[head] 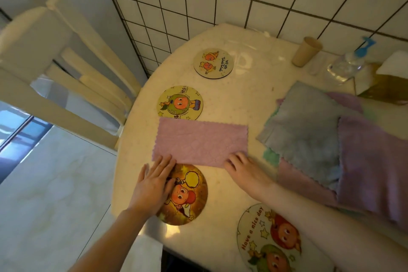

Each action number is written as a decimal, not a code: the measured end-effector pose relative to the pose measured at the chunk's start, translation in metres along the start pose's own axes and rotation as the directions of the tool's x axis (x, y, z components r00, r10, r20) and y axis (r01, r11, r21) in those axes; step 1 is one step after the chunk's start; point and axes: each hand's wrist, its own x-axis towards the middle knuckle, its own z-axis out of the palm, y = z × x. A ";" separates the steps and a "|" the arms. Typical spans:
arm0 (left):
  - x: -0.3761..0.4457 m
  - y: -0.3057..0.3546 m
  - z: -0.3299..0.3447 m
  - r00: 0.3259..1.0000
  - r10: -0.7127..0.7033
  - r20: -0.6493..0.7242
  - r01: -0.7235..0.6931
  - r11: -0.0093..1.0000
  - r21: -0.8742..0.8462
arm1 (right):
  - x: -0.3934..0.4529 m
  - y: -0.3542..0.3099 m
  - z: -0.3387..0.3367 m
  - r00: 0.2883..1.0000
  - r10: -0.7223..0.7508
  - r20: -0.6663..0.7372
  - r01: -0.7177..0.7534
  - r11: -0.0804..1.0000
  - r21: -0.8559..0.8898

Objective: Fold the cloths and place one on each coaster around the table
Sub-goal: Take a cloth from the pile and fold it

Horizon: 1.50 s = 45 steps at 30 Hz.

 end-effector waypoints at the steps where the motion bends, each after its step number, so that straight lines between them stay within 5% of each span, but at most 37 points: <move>1: 0.001 0.001 0.000 1.000 -0.008 -0.006 0.008 1.000 -0.003 | 0.001 -0.001 -0.001 1.000 0.007 -0.011 -0.007 1.000 -0.014; 10: 0.014 0.040 -0.006 0.985 -0.139 -0.105 0.138 0.990 -0.025 | 0.003 0.011 -0.017 0.988 -0.013 -0.157 0.019 0.999 0.041; 20: 0.004 0.113 0.023 0.920 0.351 -0.175 -0.347 0.936 0.059 | -0.082 -0.030 -0.032 0.972 -0.152 -0.177 0.193 0.951 0.241; 24: -0.022 0.098 0.039 0.838 0.527 -0.139 -0.507 0.847 0.157 | -0.101 -0.033 -0.022 0.929 -0.318 -0.189 0.346 0.927 0.144; 28: -0.046 0.082 0.046 0.788 0.610 -0.081 -0.582 0.782 0.221 | -0.080 -0.011 -0.001 0.934 -0.307 -0.184 0.329 0.938 0.107; 34: -0.067 0.079 0.047 0.856 0.494 -0.151 -0.467 0.865 0.183 | -0.061 0.003 0.026 0.855 -0.518 0.026 0.519 0.854 -0.024; 41: -0.071 0.077 0.028 0.966 0.212 -0.146 -0.251 0.906 -0.342 | -0.049 0.022 0.029 0.830 -0.558 -0.016 0.558 0.829 0.024; 43: -0.068 0.080 0.019 0.992 0.082 -0.092 -0.116 0.873 -0.474 | -0.042 0.021 0.023 0.868 -0.495 -0.031 0.493 0.855 0.159; 45: -0.060 0.084 0.011 0.991 -0.133 0.008 0.107 0.756 -0.645 | -0.033 0.016 0.013 0.958 -0.288 -0.012 0.257 0.833 0.491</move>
